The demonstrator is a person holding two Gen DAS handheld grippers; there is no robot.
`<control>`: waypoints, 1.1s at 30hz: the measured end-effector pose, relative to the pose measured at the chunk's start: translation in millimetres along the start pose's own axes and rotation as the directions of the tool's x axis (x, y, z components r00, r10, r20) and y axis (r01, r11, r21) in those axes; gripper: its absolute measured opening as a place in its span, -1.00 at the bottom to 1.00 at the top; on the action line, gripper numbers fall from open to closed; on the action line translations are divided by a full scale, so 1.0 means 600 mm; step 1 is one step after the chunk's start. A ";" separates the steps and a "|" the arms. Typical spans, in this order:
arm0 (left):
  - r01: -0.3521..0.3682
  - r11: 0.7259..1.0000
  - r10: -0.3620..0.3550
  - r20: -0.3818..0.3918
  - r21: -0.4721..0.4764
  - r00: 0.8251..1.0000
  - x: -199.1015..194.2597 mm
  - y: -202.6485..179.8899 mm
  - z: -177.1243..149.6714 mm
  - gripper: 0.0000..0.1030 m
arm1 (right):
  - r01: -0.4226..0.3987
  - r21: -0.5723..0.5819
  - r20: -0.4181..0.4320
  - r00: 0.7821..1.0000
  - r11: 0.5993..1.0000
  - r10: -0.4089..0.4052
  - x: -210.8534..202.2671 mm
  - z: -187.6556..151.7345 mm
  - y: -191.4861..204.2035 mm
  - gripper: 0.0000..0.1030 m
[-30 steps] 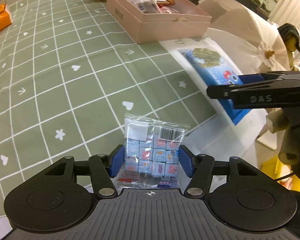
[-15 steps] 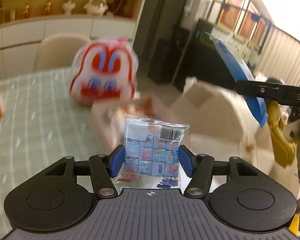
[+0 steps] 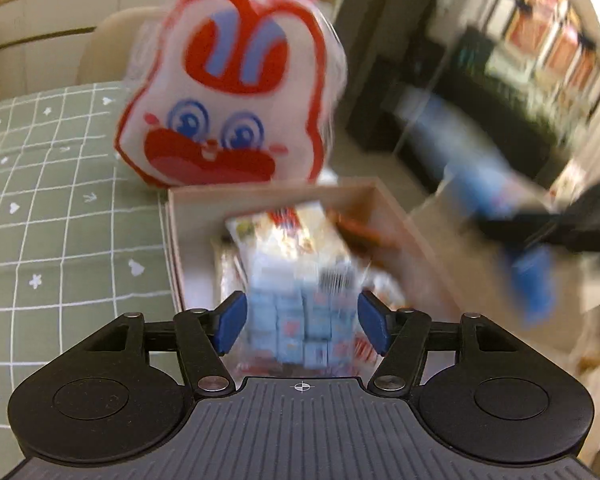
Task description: Organize snacks
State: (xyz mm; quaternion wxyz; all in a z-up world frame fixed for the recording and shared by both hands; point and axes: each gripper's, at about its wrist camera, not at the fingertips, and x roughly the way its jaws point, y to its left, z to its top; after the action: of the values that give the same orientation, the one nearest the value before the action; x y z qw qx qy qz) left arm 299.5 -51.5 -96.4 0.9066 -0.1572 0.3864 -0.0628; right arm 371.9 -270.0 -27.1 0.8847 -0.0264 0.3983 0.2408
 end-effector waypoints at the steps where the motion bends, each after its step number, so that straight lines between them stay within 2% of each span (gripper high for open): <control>1: -0.006 1.000 0.007 0.017 -0.024 1.000 -0.010 0.010 0.006 0.28 | -0.009 -0.009 -0.022 1.000 1.000 0.009 0.027 -0.002 -0.001 0.63; 5: -0.042 0.989 0.056 0.100 -0.139 0.993 -0.066 0.052 0.013 0.28 | -0.071 0.000 -0.103 0.992 0.997 0.071 0.121 -0.020 0.009 0.63; 8: -0.040 0.979 0.062 0.105 -0.202 0.993 -0.091 0.068 0.003 0.28 | -0.160 -0.007 -0.148 0.976 0.987 0.157 0.168 -0.038 0.029 0.66; 9: -0.042 0.976 0.064 0.096 -0.212 0.993 -0.095 0.069 -0.003 0.28 | -0.193 -0.028 -0.158 0.970 0.981 0.186 0.184 -0.046 0.039 0.74; 13: -0.038 0.971 0.062 0.095 -0.237 0.994 -0.100 0.062 -0.021 0.28 | -0.184 -0.164 -0.117 0.979 0.969 0.167 0.197 -0.063 0.082 0.80; 20: -0.026 0.955 0.054 0.090 -0.296 0.994 -0.124 0.064 -0.081 0.28 | -0.192 -0.152 -0.054 0.981 0.969 0.186 0.135 -0.065 0.081 0.79; 24: -0.038 0.949 0.065 0.076 -0.312 0.995 -0.143 0.068 -0.118 0.28 | -0.117 -0.124 0.009 0.993 0.985 0.119 0.089 -0.081 0.070 0.79; 27: -0.081 0.967 0.098 0.060 -0.243 0.993 -0.162 0.058 -0.153 0.28 | -0.060 -0.096 0.074 0.995 0.994 0.068 0.034 -0.107 0.068 0.79; 30: -0.125 0.982 0.131 0.034 -0.143 0.991 -0.173 0.049 -0.202 0.28 | -0.028 -0.068 0.095 0.995 0.997 0.034 -0.010 -0.148 0.082 0.79; 33: -0.185 0.981 0.187 0.018 -0.060 0.982 -0.185 0.048 -0.252 0.28 | 0.016 0.006 0.124 0.992 1.000 -0.017 -0.049 -0.222 0.108 0.79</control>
State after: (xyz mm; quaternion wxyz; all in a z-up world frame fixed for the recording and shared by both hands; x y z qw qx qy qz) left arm 113.2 -33.8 -129.2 0.9081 -0.1476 0.3903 0.0355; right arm 234.1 -256.4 -87.0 0.9097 -0.0127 0.3429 0.2338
